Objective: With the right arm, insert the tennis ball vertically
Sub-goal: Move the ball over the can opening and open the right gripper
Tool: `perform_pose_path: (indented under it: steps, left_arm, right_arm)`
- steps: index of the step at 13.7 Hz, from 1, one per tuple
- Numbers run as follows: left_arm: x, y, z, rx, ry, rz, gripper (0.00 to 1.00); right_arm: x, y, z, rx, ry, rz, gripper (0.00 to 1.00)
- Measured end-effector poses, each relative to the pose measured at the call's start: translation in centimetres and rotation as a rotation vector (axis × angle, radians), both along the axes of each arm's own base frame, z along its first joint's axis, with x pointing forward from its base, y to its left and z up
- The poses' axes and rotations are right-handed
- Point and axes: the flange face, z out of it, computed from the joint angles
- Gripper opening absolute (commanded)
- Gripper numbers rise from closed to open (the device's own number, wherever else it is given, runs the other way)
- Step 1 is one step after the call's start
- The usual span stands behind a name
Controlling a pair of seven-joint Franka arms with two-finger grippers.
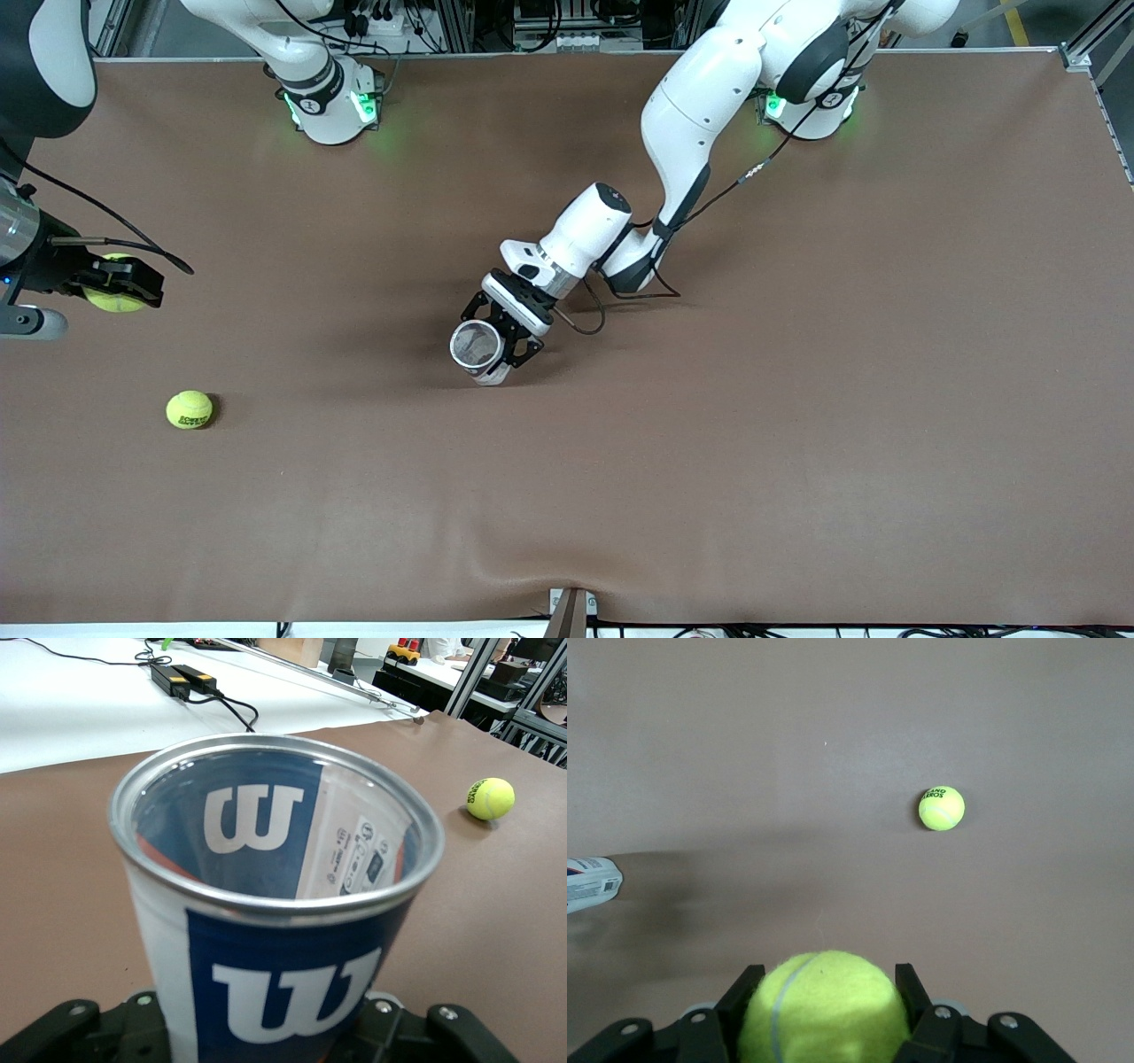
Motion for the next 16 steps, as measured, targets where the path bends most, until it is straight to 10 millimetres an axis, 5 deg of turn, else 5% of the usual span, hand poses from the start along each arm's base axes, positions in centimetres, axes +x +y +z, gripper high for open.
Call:
perform_pose_path:
  steps: [5,12,16]
  left_arm:
    - [0.0,0.0,-0.1,-0.001,-0.001,0.000,0.61]
    - [-0.2,-0.1,-0.2,-0.003,-0.006,-0.001,0.62]
    - [-0.2,-0.1,-0.2,-0.003,-0.007,-0.001,0.62]
  right_arm:
    - [1.5,2.0,-1.1,0.086,-0.048,-0.047,0.00]
    - [2.6,18.5,-7.6,0.071,-0.063,-0.184,0.00]
    - [2.0,25.6,-11.8,0.026,-0.087,-0.218,0.00]
